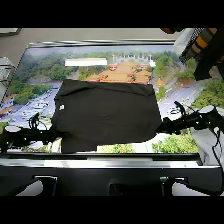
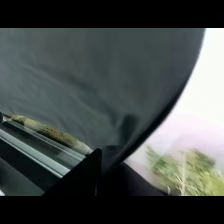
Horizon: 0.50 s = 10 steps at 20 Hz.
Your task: Fold the clothes and pants, and hang the long-sleeved shirts on hangers.
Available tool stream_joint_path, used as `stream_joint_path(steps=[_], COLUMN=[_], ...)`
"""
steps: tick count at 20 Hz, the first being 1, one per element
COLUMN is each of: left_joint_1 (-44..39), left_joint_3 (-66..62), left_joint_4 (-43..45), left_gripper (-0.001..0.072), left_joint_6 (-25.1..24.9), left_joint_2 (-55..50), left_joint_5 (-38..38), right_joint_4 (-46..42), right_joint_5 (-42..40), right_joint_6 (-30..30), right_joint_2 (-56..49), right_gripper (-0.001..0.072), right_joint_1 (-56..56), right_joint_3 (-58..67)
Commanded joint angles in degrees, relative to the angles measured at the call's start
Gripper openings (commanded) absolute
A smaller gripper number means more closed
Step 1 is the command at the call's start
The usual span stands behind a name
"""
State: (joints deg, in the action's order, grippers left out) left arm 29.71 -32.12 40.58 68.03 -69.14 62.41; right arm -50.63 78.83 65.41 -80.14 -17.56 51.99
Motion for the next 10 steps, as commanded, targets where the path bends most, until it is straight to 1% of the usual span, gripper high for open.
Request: stream_joint_path(steps=[1,3,4,6,7,9,10], left_joint_1=[-3.2,-5.2,-6.1,-7.4,-7.8,-8.1,-8.1], left_joint_3=[-10.5,-20.7,-26.4,-39.5,-46.4,-59.0,-63.9], left_joint_4=[-2.2,-1.7,-0.1,6.3,10.5,18.8,22.3], left_gripper=[0.0016,0.0015,0.0015,0.0015,0.0015,0.0015,0.0015], left_joint_6=[1.9,4.4,6.4,11.3,14.7,22.2,24.9], left_joint_2=[0.2,0.2,0.3,0.8,1.4,3.4,4.8], left_joint_5=[0.3,0.3,0.3,0.9,1.3,2.2,3.0], right_joint_4=[-0.2,-8.2,-13.2,-23.3,-27.0,-29.4,-30.1], right_joint_5=[-10.0,-15.5,-16.5,-16.7,-16.3,-15.1,-14.4], right_joint_6=[1.4,7.8,11.1,16.5,18.8,21.1,21.2], right_joint_2=[4.0,4.9,4.9,5.1,5.5,7.4,9.0], right_gripper=[0.0034,0.0034,0.0034,0.0034,0.0034,0.0034,0.0034], right_joint_1=[8.1,13.6,15.6,18.5,19.4,19.6,19.6], right_joint_3=[5.0,14.7,20.4,33.3,39.9,51.1,55.5])
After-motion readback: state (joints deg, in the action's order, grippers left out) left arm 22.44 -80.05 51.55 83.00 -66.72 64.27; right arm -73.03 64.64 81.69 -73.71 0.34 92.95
